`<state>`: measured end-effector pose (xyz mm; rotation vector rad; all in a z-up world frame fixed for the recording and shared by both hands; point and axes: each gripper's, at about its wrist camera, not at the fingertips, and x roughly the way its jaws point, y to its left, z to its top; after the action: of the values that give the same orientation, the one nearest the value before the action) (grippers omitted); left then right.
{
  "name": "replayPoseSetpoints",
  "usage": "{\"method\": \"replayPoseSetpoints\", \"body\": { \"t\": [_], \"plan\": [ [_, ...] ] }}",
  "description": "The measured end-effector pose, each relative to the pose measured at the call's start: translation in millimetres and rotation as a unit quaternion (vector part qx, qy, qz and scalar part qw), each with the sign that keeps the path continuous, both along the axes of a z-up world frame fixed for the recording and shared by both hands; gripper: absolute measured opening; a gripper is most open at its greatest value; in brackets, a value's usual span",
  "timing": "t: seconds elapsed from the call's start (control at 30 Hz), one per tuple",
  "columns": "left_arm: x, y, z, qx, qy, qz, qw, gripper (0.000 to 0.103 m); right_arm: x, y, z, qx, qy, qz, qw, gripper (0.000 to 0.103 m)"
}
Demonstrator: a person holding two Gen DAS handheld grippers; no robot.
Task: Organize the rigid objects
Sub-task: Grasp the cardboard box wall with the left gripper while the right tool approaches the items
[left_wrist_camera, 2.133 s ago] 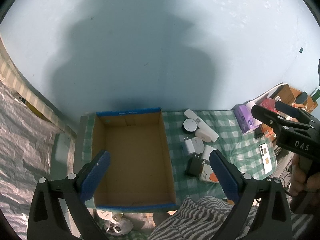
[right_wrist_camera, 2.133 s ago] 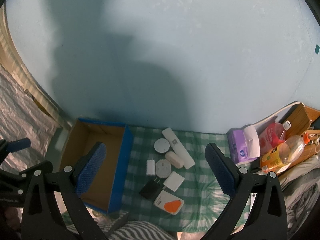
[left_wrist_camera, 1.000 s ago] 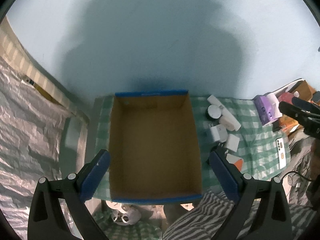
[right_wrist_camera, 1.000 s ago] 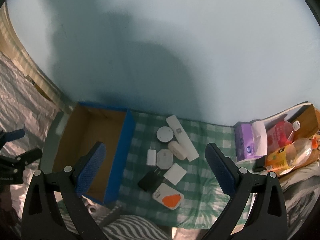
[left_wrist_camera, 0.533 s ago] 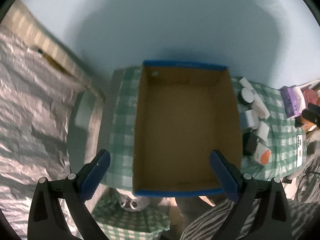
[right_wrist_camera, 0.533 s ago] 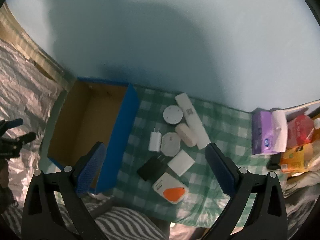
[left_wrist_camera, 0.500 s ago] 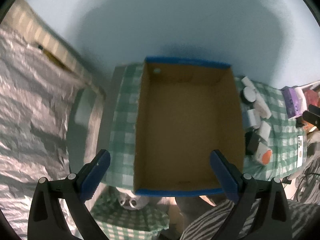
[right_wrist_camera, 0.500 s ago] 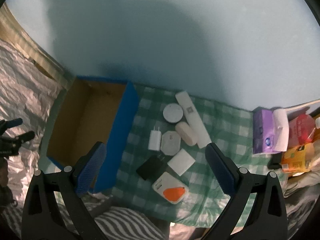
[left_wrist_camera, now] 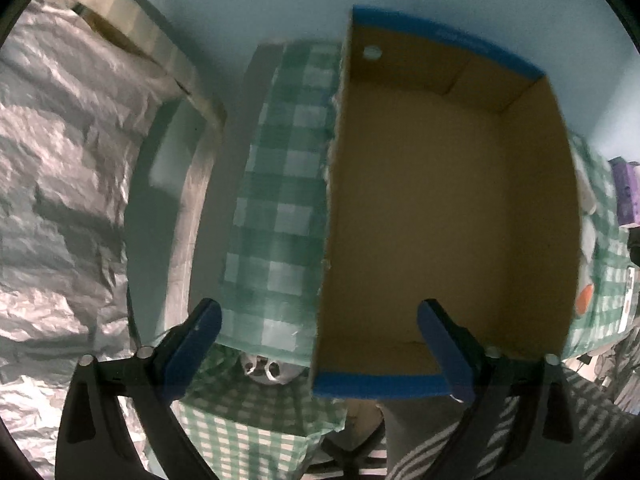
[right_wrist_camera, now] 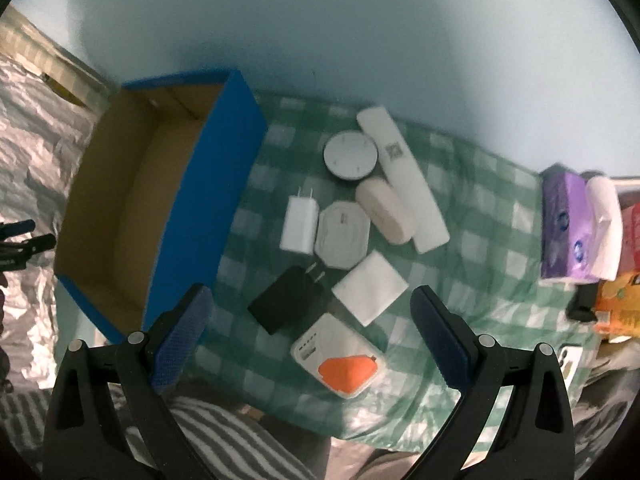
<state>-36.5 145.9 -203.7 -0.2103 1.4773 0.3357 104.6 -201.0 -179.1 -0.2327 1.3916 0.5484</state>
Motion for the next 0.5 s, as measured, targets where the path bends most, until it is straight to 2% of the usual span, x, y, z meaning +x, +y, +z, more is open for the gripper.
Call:
{"method": "replayPoseSetpoints", "body": {
  "t": [0.07,0.13,0.3,0.37,0.4,0.43,0.5],
  "plan": [
    [-0.2,2.0,-11.6,-0.008,0.014,0.002,0.9999,0.078,-1.2,-2.3,-9.5,-0.011,0.008,-0.006,1.0,0.1],
    [-0.5,4.2,-22.1,-0.021,0.019,0.002,0.9996,0.076,-2.9,-5.7,-15.7,-0.016,0.016,-0.013,1.0,0.1],
    [0.2,5.6,-40.5,-0.023,0.044,-0.003,0.9988,0.055,-7.4,-9.7,-18.4,-0.018,0.015,-0.022,0.999,0.1],
    [0.7,6.8,-44.8,-0.028,0.05,-0.004,0.9984,0.037,-7.9,-10.1,-18.9,-0.017,0.015,-0.019,1.0,0.1],
    [0.8,8.0,-47.8,-0.03,0.054,-0.005,0.998,0.034,-8.7,-9.7,-19.9,-0.02,0.012,-0.017,1.0,0.099],
    [0.2,7.6,-48.7,-0.03,0.057,-0.006,0.9979,0.025,-9.4,-9.2,-20.6,-0.021,0.012,-0.015,1.0,0.096],
    [0.5,10.0,-51.4,-0.034,0.057,-0.011,0.9978,0.022,-10.8,-7.8,-23.2,-0.025,0.016,-0.009,1.0,0.093]
  ]
}}
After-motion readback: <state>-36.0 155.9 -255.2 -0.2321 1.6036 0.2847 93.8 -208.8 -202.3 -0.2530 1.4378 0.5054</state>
